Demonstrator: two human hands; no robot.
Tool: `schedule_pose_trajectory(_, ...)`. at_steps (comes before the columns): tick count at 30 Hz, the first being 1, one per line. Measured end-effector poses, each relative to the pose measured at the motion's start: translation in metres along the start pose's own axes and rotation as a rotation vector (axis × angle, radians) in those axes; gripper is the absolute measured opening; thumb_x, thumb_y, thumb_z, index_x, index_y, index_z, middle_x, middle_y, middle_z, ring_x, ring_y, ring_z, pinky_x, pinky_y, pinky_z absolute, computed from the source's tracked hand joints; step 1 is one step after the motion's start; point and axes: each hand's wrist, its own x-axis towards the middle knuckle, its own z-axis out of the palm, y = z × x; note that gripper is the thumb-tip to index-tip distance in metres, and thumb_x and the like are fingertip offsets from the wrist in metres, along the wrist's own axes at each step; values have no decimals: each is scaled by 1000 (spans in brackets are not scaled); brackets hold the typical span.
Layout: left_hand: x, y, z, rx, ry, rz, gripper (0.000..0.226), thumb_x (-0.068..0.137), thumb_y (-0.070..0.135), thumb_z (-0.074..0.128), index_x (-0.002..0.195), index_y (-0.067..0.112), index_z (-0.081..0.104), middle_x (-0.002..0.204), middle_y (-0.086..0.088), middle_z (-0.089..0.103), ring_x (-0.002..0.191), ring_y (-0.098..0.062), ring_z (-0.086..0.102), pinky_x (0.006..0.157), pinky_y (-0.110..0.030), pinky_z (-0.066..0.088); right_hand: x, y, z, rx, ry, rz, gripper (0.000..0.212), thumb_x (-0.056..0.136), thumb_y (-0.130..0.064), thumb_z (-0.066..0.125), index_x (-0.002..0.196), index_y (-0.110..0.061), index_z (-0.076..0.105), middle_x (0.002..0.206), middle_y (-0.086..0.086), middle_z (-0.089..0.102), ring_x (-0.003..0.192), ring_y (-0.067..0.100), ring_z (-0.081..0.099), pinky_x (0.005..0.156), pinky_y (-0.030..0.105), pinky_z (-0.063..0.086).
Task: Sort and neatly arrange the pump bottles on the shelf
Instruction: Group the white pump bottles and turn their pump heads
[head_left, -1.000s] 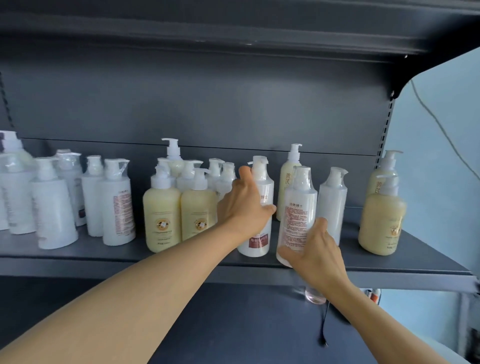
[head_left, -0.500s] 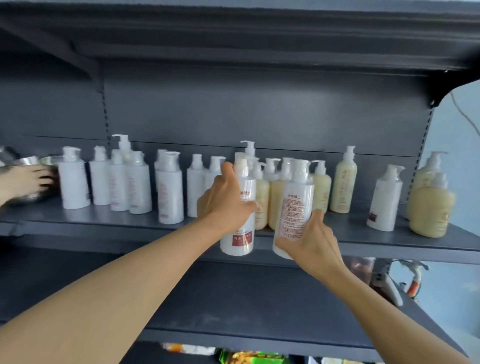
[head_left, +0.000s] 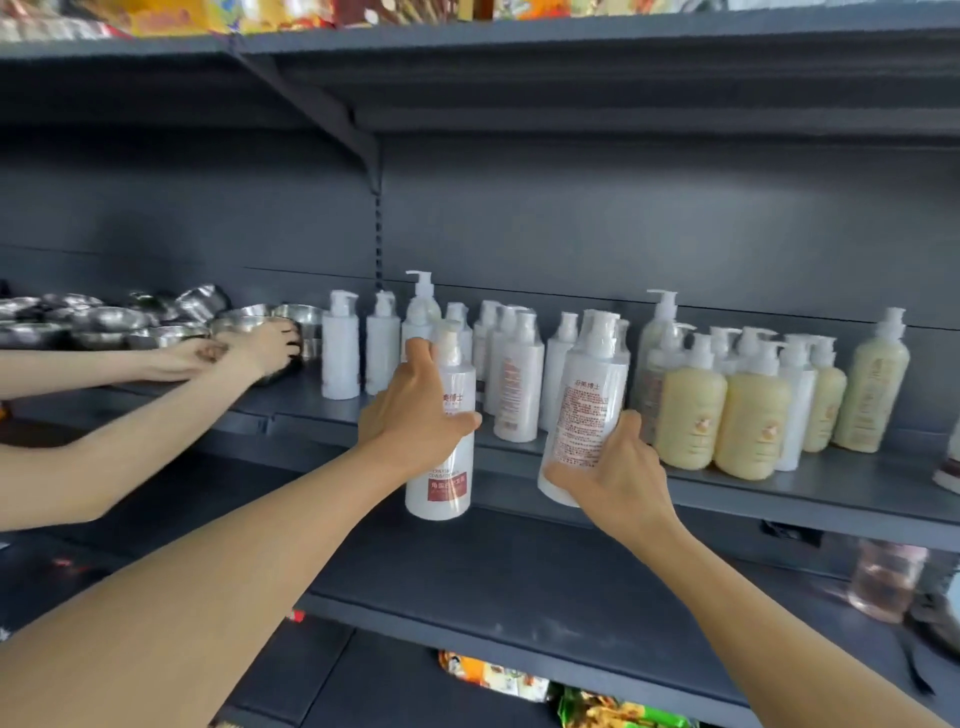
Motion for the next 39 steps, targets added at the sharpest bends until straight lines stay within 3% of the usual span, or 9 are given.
schedule_pose_trajectory(7,43,-46,-6,-5,19,-43,58,80,34,71,116,18,29,110,0,56,91,-23,59,69,-35,45,42,-28,53,49,-64,-83,55,69,-33,75,99,-16,32,87,-2,56,74,17,57,52,27,43)
schedule_pose_trajectory(13,94,-69,1,-49,4,-75,62,78,31,73,121,20,29,107,0,59,92,-23,62,78,-46,53,86,-41,96,125,-109,-137,57,70,-31,76,105,-20,32,95,-5,57,84,17,60,62,28,48)
schedule_pose_trajectory(20,136,-102,12,-98,-4,-99,65,78,25,74,124,23,28,109,-2,60,93,-24,62,82,-47,53,121,-51,144,126,-159,-132,60,71,-28,77,111,-16,33,106,1,60,93,20,62,75,35,54)
schedule_pose_trajectory(25,164,-122,17,-108,-4,-95,59,79,25,74,117,23,29,110,-2,59,94,-24,61,82,-47,53,135,-53,166,105,-166,-104,64,72,-28,77,115,-16,31,112,1,57,98,21,61,71,30,52)
schedule_pose_trajectory(33,195,-139,36,-132,-80,-36,67,79,22,73,128,21,26,118,-3,56,102,-26,59,86,-47,50,145,-57,188,32,-139,-8,66,70,-31,76,116,-15,32,114,2,58,102,23,61,81,39,55)
schedule_pose_trajectory(39,210,-149,41,-168,-91,-36,63,76,20,76,115,23,27,110,-1,55,97,-25,59,84,-47,52,141,-60,200,-20,-92,24,62,69,-35,75,108,-18,31,112,1,58,101,22,60,79,39,55)
